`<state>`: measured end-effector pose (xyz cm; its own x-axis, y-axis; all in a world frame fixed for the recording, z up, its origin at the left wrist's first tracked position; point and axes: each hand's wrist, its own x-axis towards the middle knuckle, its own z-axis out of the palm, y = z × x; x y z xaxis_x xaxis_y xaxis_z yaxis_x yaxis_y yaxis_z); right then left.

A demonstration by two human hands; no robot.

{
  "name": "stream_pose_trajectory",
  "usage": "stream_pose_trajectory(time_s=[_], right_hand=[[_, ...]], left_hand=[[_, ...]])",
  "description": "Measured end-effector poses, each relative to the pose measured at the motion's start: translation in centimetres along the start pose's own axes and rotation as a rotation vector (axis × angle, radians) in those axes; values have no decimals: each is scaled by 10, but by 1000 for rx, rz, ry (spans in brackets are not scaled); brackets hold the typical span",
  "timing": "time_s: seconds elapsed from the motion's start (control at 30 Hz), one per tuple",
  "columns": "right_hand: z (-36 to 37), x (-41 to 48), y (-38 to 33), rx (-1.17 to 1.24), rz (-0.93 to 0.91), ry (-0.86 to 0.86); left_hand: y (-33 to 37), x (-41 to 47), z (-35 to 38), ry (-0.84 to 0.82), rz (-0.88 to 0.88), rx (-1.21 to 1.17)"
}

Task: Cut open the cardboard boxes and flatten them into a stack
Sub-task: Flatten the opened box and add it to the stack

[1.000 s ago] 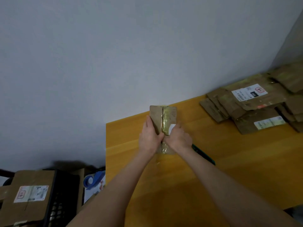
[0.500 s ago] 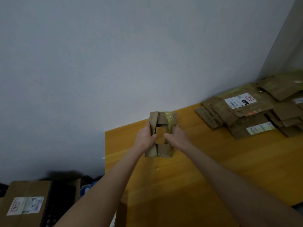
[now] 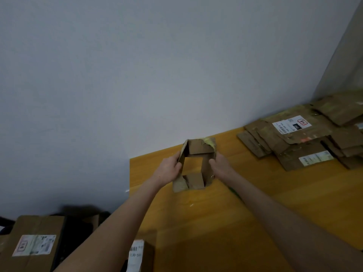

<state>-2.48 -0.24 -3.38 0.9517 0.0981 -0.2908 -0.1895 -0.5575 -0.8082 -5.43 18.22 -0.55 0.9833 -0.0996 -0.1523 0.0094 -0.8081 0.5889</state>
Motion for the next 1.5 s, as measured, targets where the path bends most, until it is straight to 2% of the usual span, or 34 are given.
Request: stream_pose_trajectory(time_s=[0.07,0.13,0.2,0.27,0.4,0.47,0.57,0.7,0.8,0.9,1.0,1.1,1.17,1.23,1.3,1.4,1.5], right_hand=[[0,-3,-1,27,-11,11],[5,-7,-6,84,-26,38],[15,-14,-13,134,-21,37],[22,-16,-19,116,10,48],[3,-5,-27,-92,103,206],[-10,0,-27,-246,130,213],[-18,3,-23,-372,140,198],[-24,1,-13,-356,122,194],[-30,5,-11,-126,30,200],[-31,8,-17,4,20,203],[-23,4,-19,243,101,183],[-11,0,-18,374,218,44],[-5,1,-16,295,225,82],[-2,6,-14,138,201,197],[2,7,-12,101,186,287],[4,8,-9,103,152,294],[-1,11,-4,120,108,286]], left_hand=[[0,-2,0,39,-14,7],[6,-3,7,187,-51,19],[18,-1,19,314,-90,110],[27,2,28,325,-134,256],[27,-2,39,329,-17,649],[27,-3,41,347,54,712],[31,-4,43,347,107,683],[27,-2,35,365,150,659],[12,0,24,347,-5,425],[2,-4,24,392,-17,254],[6,-1,27,477,29,219],[8,0,26,450,25,254],[5,0,27,356,-85,256],[5,-4,32,235,-226,278],[4,-7,38,180,-315,261],[1,-9,46,204,-339,189],[-5,-10,43,218,-292,182]])
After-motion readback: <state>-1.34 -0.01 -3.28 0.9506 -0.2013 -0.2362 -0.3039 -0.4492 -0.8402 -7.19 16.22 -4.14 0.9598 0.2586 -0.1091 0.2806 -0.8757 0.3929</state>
